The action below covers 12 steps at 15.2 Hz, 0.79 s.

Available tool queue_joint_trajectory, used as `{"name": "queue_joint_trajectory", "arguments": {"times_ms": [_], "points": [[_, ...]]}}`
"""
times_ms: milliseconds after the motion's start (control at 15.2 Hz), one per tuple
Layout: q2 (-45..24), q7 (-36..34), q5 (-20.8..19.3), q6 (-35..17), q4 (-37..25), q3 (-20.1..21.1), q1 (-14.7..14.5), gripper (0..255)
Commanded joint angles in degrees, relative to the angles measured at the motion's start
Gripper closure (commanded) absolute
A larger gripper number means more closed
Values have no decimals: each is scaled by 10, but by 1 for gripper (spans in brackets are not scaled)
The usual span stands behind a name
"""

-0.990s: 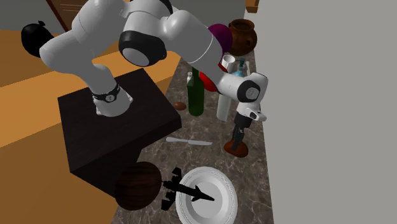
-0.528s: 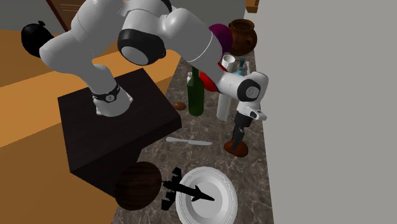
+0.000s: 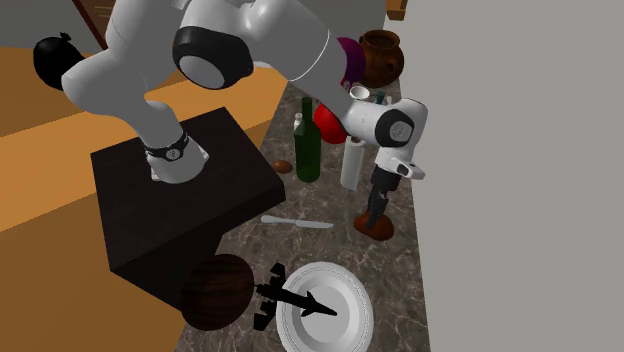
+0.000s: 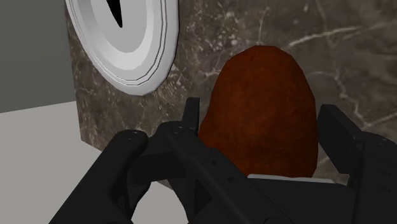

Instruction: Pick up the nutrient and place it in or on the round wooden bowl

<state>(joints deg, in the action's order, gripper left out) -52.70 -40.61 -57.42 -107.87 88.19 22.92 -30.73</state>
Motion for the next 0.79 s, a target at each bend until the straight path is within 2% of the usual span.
{"name": "queue_joint_trajectory", "arguments": {"times_ms": [0, 726], "points": [[14, 4, 4, 4, 9, 4, 4, 255], [77, 32, 29, 35, 31, 22, 17, 255]]}}
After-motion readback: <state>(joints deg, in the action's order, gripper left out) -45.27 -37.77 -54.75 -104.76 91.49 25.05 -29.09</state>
